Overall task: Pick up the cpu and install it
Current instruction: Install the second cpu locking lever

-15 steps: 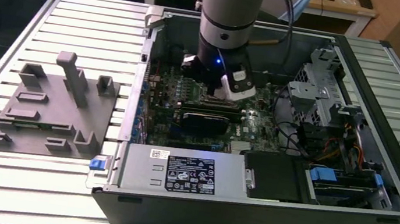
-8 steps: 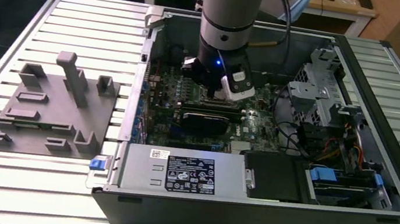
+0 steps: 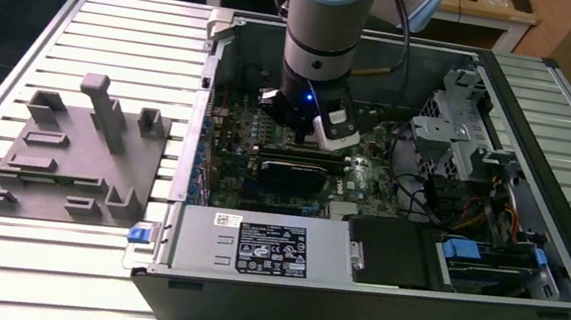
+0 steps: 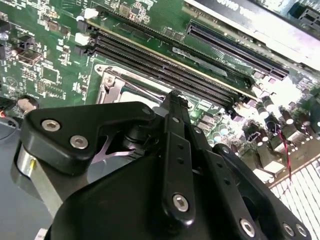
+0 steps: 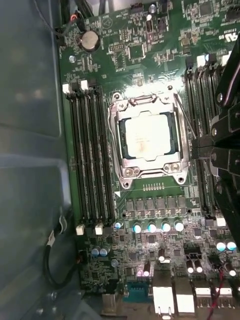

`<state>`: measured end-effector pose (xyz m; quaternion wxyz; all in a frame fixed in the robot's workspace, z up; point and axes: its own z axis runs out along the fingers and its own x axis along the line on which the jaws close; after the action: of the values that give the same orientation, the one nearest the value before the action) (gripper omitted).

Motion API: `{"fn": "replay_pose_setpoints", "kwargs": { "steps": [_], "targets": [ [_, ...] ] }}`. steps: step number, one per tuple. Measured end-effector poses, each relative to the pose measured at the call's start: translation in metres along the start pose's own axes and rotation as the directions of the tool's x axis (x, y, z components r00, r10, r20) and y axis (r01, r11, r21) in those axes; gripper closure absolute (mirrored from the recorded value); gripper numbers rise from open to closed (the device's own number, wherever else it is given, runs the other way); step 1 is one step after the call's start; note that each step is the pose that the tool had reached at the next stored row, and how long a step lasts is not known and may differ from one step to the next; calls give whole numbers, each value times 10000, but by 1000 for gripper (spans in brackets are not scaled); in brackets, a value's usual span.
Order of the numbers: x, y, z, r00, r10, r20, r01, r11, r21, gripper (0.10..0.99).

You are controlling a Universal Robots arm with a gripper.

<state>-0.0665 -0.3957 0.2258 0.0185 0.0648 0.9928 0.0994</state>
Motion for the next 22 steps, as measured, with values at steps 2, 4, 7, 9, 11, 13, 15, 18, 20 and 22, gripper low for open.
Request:
{"fn": "replay_pose_setpoints", "kwargs": {
  "steps": [2, 4, 7, 9, 11, 13, 15, 18, 20, 22],
  "targets": [
    [10, -8, 35, 10000, 1, -1, -1, 10000, -7, 980],
    [28, -17, 69, 10000, 1, -3, -1, 10000, -18, 980],
    [64, -31, 115, 10000, 2, -8, -2, 10000, -55, 980],
    [88, -39, 136, 10000, 5, -15, -5, 9999, -104, 980],
    [108, -45, 154, 10000, 9, -26, -10, 9998, -192, 980],
    [121, -50, 176, 10000, 13, -35, -14, 9996, -277, 980],
    [130, -57, 200, 10000, 15, -45, -16, 9994, -344, 980],
    [133, -62, 223, 10000, 24, -68, -28, 9986, -523, 980],
    [134, -64, 230, 10000, 29, -79, -34, 9981, -611, 980],
    [133, -71, 234, 10000, 29, -82, -34, 9980, -633, 980]
  ]
}}
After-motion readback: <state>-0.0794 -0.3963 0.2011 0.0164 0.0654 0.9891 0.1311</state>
